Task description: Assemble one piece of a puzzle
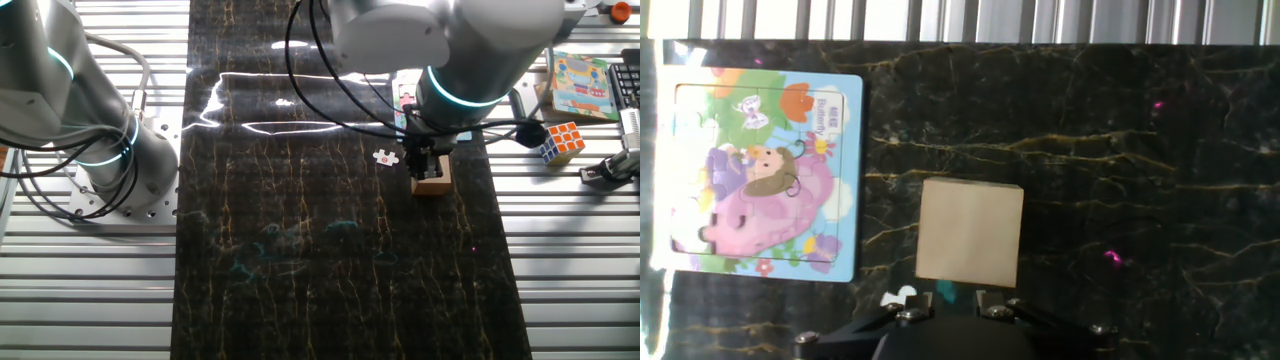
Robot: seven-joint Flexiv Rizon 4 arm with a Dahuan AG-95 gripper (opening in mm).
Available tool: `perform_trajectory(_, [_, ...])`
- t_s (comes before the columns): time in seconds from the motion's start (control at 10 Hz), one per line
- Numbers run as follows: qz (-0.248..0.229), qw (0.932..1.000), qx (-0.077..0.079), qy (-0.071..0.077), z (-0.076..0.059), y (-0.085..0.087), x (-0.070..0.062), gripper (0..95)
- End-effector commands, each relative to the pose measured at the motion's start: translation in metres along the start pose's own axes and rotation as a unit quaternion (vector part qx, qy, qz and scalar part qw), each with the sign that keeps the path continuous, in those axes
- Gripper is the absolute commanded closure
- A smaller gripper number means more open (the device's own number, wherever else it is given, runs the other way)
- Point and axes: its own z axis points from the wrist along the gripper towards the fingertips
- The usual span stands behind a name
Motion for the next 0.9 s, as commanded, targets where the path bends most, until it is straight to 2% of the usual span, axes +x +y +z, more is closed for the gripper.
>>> perform_trajectory(0.1, [-0.004, 1.0000, 0.002, 0.006, -0.008, 0.003, 0.007, 76.0])
perform_trajectory(0.3, [-0.007, 0.9999, 0.003, 0.011, -0.015, 0.006, 0.012, 76.0])
perform_trajectory(0.6, [-0.005, 0.9999, 0.003, 0.016, -0.023, 0.016, 0.012, 76.0])
perform_trajectory(0.9, [-0.009, 0.9998, 0.004, 0.016, -0.019, 0.026, 0.004, 76.0])
